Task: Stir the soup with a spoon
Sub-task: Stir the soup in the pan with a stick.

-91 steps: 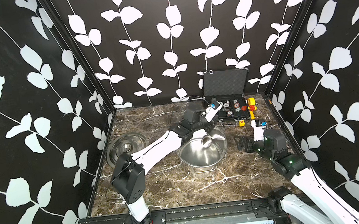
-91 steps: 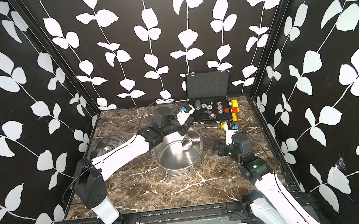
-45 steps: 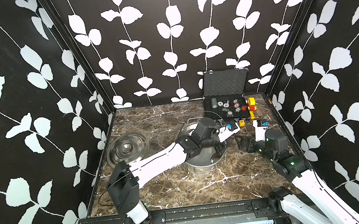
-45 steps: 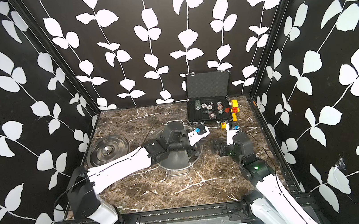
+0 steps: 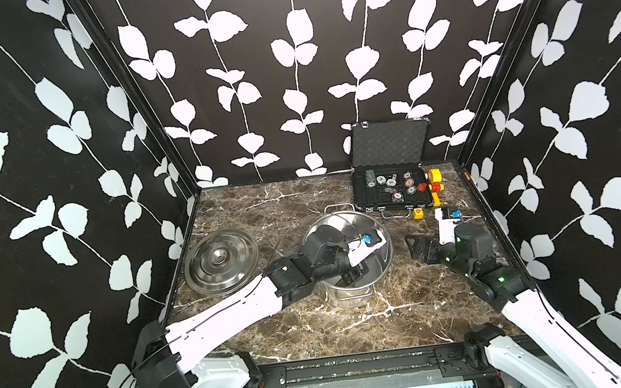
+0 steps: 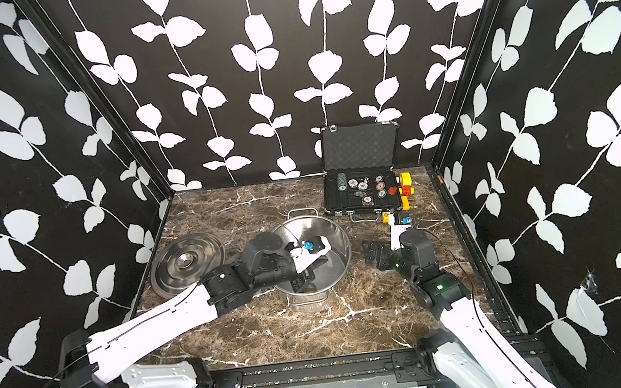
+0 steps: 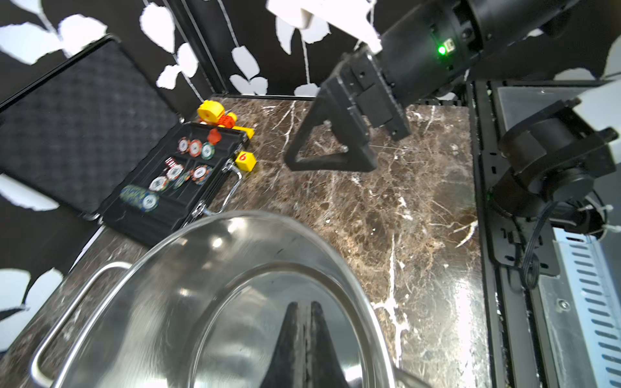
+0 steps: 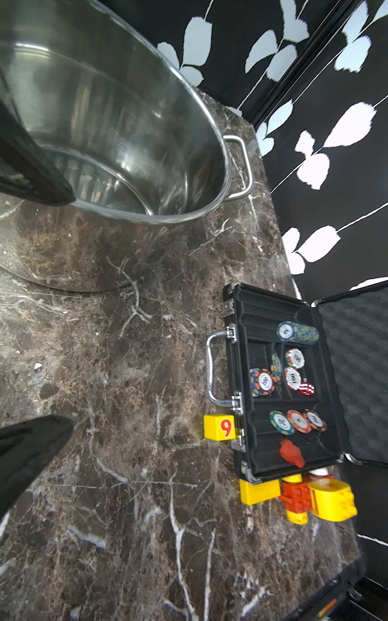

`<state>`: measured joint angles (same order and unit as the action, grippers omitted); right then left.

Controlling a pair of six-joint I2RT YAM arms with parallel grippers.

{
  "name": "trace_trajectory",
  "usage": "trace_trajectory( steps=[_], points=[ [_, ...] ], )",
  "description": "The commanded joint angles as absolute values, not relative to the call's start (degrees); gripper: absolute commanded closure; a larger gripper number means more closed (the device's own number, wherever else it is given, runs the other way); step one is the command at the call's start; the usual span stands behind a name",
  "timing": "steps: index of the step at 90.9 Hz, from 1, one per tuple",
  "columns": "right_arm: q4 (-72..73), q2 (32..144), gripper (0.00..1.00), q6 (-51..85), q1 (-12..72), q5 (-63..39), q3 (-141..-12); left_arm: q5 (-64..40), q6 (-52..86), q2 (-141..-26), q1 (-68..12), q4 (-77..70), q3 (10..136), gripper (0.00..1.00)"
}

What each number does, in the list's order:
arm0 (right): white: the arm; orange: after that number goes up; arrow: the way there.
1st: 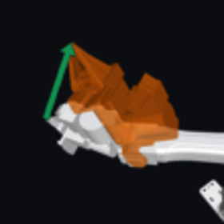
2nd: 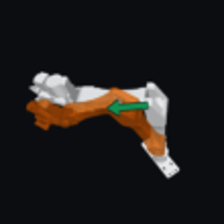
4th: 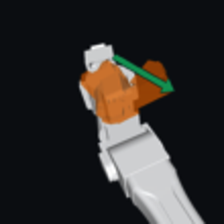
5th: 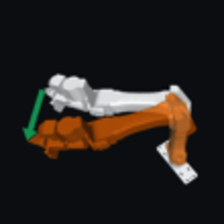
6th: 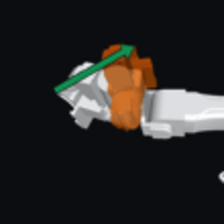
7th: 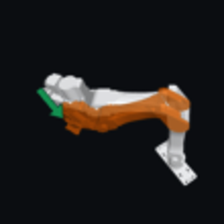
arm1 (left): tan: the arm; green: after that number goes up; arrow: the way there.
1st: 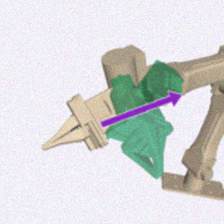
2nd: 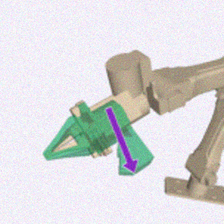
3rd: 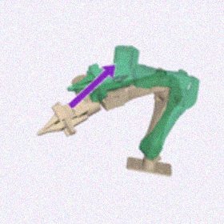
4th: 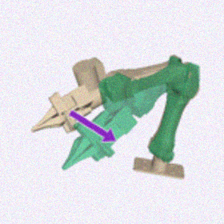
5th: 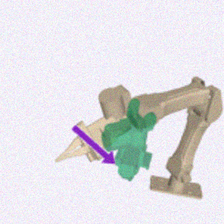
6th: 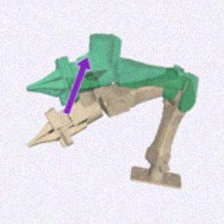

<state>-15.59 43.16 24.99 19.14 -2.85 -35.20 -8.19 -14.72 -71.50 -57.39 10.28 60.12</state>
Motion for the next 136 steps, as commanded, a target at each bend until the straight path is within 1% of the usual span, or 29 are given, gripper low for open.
trace_trajectory(
  steps=[1,18,29,38,58,82,96,117,136],
  points=[
    [-13.45,44.03,0.00,24.28,19.46,-3.80,-37.00,-6.96,-12.34,-67.50,-53.99,10.76,57.49,1.00],
    [-13.43,44.08,0.00,24.29,19.49,-3.73,-37.15,-7.64,-11.37,-64.09,-47.14,8.94,54.52,1.00],
    [-13.41,43.69,0.00,24.26,19.44,-3.43,-36.91,-7.48,-9.90,-65.41,-42.50,5.46,54.16,1.00],
    [-13.52,43.66,0.00,24.21,19.50,-3.37,-37.10,-6.87,-9.75,-67.16,-40.82,1.75,54.79,1.00],
    [-13.62,43.86,0.01,23.82,19.49,-3.25,-37.53,-3.95,-10.84,-75.79,-38.41,-2.38,62.02,1.00],
    [-13.88,42.93,0.01,24.50,19.49,-3.08,-36.88,-11.38,-11.36,-87.99,-38.41,-3.70,73.28,1.00],
    [-14.44,41.64,0.00,24.53,19.47,-2.52,-36.47,-14.10,-11.15,-93.49,-39.80,-2.31,79.36,1.00],
    [-16.13,39.71,0.01,25.25,19.50,0.42,-36.26,-15.61,-14.33,-96.79,-48.79,-0.17,83.94,1.00],
    [-16.23,39.01,0.01,25.15,19.49,2.45,-35.73,-16.20,-16.55,-96.04,-55.02,3.12,83.88,1.00]
  ],
)
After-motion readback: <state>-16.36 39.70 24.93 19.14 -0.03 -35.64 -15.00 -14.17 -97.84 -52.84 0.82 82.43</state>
